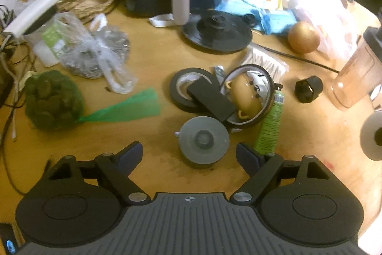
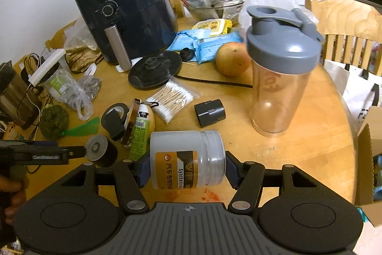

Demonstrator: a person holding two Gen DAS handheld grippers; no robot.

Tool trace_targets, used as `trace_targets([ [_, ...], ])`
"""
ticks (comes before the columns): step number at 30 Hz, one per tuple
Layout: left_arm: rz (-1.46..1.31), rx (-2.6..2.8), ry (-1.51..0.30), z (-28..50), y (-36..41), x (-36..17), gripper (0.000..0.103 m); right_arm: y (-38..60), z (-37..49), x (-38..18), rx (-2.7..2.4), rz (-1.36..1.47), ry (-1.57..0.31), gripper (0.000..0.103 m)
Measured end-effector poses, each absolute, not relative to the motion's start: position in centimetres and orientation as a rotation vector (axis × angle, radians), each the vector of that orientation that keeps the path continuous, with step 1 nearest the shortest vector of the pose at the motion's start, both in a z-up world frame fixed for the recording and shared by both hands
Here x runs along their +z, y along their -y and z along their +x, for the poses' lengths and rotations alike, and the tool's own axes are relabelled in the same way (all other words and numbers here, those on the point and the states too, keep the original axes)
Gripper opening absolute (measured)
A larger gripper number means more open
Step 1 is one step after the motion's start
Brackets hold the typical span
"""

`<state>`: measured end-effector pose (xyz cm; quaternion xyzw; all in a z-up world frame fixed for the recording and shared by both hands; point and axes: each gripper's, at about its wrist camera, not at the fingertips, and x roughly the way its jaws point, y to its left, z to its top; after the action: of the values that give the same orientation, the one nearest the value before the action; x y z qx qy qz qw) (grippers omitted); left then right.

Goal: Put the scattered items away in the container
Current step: 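Lift the white jar with the right gripper while the left gripper grasps the grey-capped black roll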

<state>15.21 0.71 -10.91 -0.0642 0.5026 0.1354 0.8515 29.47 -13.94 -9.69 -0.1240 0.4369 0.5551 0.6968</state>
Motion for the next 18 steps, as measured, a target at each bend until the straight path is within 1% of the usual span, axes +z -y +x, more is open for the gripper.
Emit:
trace_targets([
  [3, -0.124, 0.292, -1.065, 16.0, -0.3, -11.8, 0.084, 14.7, 29.4, -9.5, 1.229, -0.272, -0.971, 0.064],
  [4, -0.120, 0.297, -1.069, 16.3, -0.1, -12.0, 0.082, 15.0, 29.4, -9.5, 1.225, -0.270, -0.971, 0.064],
  [5, -0.114, 0.296, -1.073, 16.5, 0.0, -12.3, 0.078, 15.2, 29.4, -9.5, 1.221, -0.268, -0.972, 0.064],
  [9, -0.098, 0.321, -1.096, 17.5, 0.5, -13.6, 0.077, 16.2, 29.6, -9.5, 1.200, -0.254, -0.984, 0.064],
  [10, -0.097, 0.323, -1.105, 17.8, 0.6, -14.0, 0.075, 16.4, 29.7, -9.6, 1.195, -0.251, -0.987, 0.064],
  [11, -0.097, 0.328, -1.114, 18.0, 0.5, -14.4, 0.071, 16.7, 29.8, -9.6, 1.190, -0.249, -0.988, 0.064],
  [13, -0.097, 0.361, -1.132, 18.6, 0.5, -15.0, 0.065, 17.2, 30.0, -9.6, 1.180, -0.245, -0.989, 0.064],
  [18, -0.113, 0.398, -1.129, 19.0, 0.2, -15.5, 0.062, 18.3, 30.4, -9.6, 1.163, -0.235, -0.991, 0.064],
])
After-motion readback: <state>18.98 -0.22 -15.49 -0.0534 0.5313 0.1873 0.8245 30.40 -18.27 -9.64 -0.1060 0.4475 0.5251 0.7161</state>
